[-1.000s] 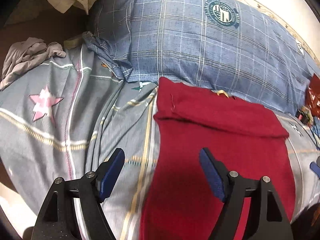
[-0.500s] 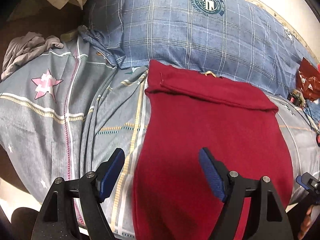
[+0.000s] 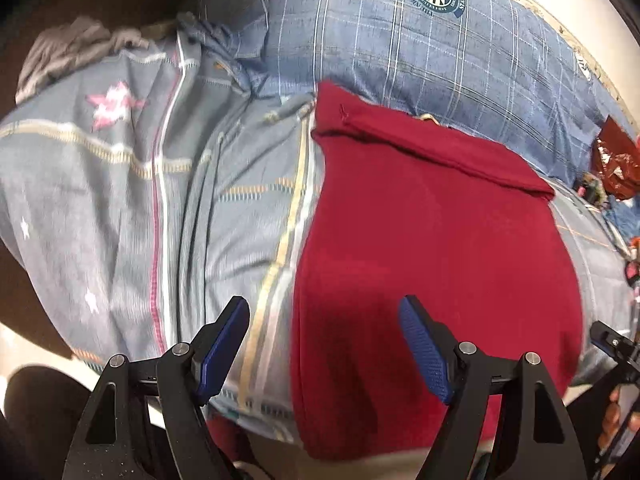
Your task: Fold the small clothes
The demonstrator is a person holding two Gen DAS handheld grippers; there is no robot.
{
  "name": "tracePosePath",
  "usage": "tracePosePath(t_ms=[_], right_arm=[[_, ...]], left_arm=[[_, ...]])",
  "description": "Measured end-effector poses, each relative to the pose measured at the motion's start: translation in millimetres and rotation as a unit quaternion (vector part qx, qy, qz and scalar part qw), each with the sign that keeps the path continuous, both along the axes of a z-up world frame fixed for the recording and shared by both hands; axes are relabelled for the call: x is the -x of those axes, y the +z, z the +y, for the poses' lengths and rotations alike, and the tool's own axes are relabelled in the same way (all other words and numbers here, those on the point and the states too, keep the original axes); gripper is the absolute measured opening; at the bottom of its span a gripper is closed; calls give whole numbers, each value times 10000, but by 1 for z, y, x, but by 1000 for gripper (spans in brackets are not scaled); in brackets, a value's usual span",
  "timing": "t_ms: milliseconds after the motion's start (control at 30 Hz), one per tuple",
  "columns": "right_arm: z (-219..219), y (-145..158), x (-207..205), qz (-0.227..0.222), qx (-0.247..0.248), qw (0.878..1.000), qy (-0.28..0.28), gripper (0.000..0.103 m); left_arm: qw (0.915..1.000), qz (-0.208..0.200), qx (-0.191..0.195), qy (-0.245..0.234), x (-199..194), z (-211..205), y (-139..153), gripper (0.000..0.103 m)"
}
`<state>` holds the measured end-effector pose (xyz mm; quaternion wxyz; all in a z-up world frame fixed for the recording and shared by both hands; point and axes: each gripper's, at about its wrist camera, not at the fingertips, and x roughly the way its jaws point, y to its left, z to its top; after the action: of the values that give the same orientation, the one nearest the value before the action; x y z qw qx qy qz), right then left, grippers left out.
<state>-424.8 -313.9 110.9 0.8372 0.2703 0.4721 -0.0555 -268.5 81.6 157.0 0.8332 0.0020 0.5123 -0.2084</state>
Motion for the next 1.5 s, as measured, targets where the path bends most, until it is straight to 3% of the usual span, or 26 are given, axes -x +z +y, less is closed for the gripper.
tracePosePath(t_ms=[133, 400, 567, 633, 667, 700, 767, 867, 1000, 1233, 1300, 1367, 1433, 1467, 1500], right_arm=[[4, 1, 6, 167, 68, 9996, 201, 99], [20, -19, 15, 760, 217, 9945, 687, 95], [19, -21, 15, 729, 206, 9942, 760, 92], [20, -17, 18, 634, 197, 9947, 785, 80], [21, -13, 19, 572, 179, 9949, 806, 59], [21, -11, 20, 495, 62, 9949, 879, 46], [21, -11, 19, 414, -225, 9929, 1088, 47], [16, -14, 18, 445, -239, 9941, 957, 50], [18, -13, 20, 380, -410, 9926, 1079, 63], [33, -18, 23, 556, -799, 9834, 1533, 62], [41, -22, 24, 637, -702, 9813, 1677, 57], [47, -26, 19, 747, -602, 9805, 1716, 42], [47, -21, 19, 609, -638, 9813, 1712, 23], [46, -18, 19, 502, -696, 9817, 1698, 14], [44, -12, 20, 338, -822, 9818, 1680, 13]], left_arm=[[9994, 304, 145, -42, 5, 12, -7, 77], [9976, 652, -97, -211, 5, 8, -35, 77], [9980, 622, -8, -145, 4, 6, -40, 77], [9972, 700, -15, -270, 7, 5, -41, 75], [9970, 707, -9, -307, 10, 4, -42, 75], [9971, 672, -45, -361, 12, 3, -43, 75], [9971, 616, -173, -417, 14, -1, -45, 75], [9970, 653, -106, -403, 14, -1, -45, 75], [9968, 714, -37, -351, 14, 2, -45, 75], [9967, 752, -2, -303, 13, 1, -46, 76], [9968, 734, -35, -312, 13, -1, -46, 76], [9970, 685, -79, -354, 13, -3, -45, 66], [9974, 642, -136, -311, 12, -1, -41, 13], [9970, 700, -61, -330, 10, 1, -41, 8], [9957, 853, 101, -359, 7, 3, -41, 8]])
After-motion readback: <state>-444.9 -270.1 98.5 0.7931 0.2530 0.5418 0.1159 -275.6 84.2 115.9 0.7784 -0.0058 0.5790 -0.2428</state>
